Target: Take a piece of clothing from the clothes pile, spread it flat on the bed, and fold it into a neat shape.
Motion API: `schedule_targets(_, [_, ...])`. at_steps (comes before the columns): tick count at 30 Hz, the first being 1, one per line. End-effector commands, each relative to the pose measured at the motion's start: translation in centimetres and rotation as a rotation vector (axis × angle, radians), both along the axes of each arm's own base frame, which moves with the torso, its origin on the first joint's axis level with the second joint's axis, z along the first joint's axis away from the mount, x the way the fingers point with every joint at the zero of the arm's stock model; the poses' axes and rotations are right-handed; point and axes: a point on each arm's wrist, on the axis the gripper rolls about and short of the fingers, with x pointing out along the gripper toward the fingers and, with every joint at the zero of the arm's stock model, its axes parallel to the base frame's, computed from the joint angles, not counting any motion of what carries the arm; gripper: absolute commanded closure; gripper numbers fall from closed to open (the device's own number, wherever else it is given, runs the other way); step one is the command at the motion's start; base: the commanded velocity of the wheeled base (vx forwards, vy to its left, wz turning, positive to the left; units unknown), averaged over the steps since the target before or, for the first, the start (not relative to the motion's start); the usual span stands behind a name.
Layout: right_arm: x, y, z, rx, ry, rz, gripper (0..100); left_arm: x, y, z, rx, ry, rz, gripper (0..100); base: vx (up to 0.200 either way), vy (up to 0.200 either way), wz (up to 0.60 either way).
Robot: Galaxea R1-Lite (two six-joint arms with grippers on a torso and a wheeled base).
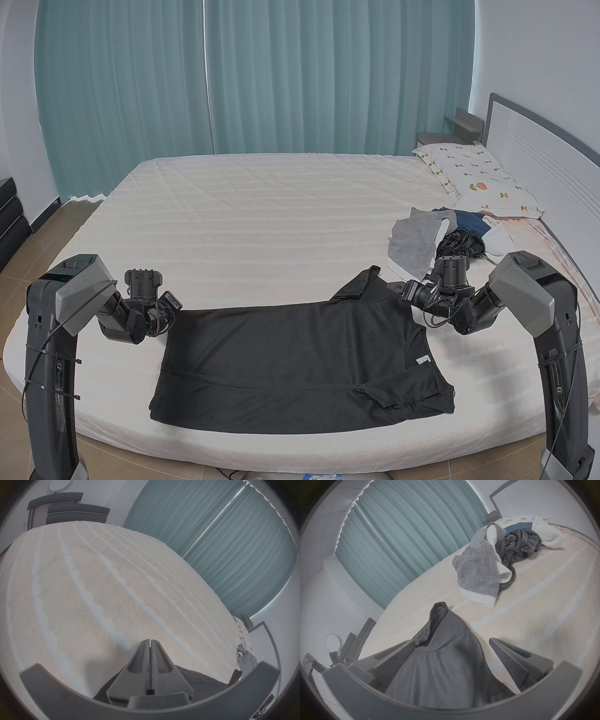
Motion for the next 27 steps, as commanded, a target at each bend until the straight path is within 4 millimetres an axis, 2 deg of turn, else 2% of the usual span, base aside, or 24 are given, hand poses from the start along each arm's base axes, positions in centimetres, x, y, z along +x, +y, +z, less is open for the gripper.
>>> schedule_targets(1, [2.0, 0.4, -3.0, -0.023, 0.025, -0.025, 0, -0.1, 0.0, 0.0, 0.000, 0.002, 0.001, 100, 0.000, 0.000, 0.00])
schedule_targets(7, [2.9, 0.5, -3.8, -0.022, 0.031, -0.031, 0, -0.1, 0.0, 0.1, 0.000, 0.001, 0.001, 100, 0.000, 0.000, 0.00])
schedule_targets(17, [3.7, 0.7, -3.3, 0.010, 0.002, -0.045, 0, -0.1, 0.0, 0.1, 0.000, 0.001, 0.001, 100, 0.000, 0.000, 0.00])
schedule_targets(18, [3.7, 0.7, -3.2, 0.013, 0.000, -0.046, 100, -0.1, 0.0, 0.1, 0.000, 0.001, 0.001, 100, 0.000, 0.000, 0.00])
schedule_targets(27, [3.6, 0.5, -3.0, 0.018, 0.001, -0.055, 100, -0.1, 0.0, 0.1, -0.002, 0.000, 0.002, 100, 0.000, 0.000, 0.00])
